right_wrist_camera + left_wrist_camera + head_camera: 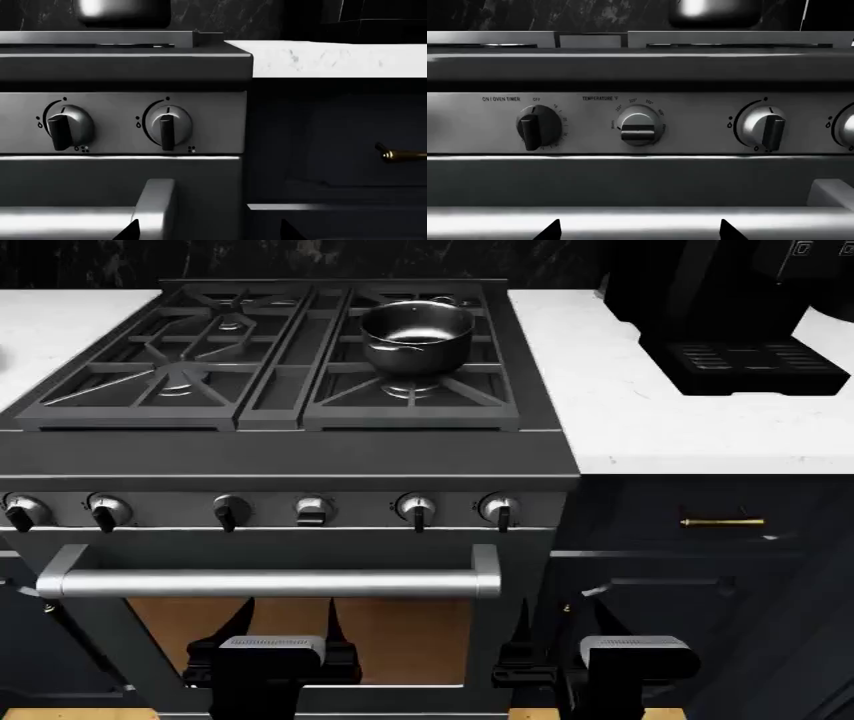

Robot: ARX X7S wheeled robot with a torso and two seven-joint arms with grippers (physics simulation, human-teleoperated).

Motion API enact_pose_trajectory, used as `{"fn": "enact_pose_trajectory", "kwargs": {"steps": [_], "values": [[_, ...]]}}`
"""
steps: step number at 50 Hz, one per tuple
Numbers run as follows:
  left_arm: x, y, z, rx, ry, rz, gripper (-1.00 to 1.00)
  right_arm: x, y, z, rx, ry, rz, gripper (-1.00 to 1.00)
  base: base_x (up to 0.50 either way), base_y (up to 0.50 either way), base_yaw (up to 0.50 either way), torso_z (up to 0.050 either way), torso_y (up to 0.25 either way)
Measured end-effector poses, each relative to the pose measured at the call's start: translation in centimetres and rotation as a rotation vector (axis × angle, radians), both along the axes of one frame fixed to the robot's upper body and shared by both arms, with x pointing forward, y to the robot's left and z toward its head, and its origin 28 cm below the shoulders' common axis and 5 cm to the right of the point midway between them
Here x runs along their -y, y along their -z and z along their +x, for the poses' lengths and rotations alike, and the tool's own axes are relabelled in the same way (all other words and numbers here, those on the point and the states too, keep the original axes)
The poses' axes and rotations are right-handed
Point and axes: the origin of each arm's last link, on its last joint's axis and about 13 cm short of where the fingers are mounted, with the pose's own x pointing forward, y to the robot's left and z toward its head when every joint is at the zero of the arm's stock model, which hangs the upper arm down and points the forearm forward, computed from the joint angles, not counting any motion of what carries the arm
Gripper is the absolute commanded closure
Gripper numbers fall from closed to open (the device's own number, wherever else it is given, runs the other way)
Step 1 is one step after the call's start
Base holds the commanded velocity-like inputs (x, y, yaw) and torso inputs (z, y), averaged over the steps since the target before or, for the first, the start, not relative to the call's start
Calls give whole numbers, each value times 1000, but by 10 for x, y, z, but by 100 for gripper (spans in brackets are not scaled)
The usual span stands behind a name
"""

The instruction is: Frozen meat rests on a plate on the counter. Retrieve the meat and place it in a pot on a burner. Then turn the burner on.

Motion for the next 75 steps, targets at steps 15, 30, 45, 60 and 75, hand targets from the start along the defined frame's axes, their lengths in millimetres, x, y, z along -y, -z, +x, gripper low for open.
{"fn": "enact_pose_trajectory", "kwargs": {"steps": [15,30,45,60,75], "values": [[0,1,-1,-6,2,-1,-100,0,1,-1,-2,5,-2,-100,0,0,0,0,0],[0,2,0,-15,-10,9,-100,2,2,0,-5,7,-3,-100,0,389,0,0,0],[-1,2,0,-23,-20,17,-100,1,2,0,-6,7,1,-100,0,500,0,0,0],[-1,2,0,-25,-24,24,-100,2,2,0,-3,11,1,-100,0,500,0,0,0],[-1,2,0,-27,-24,23,-100,2,2,0,-2,11,4,-100,0,500,0,0,0]]}}
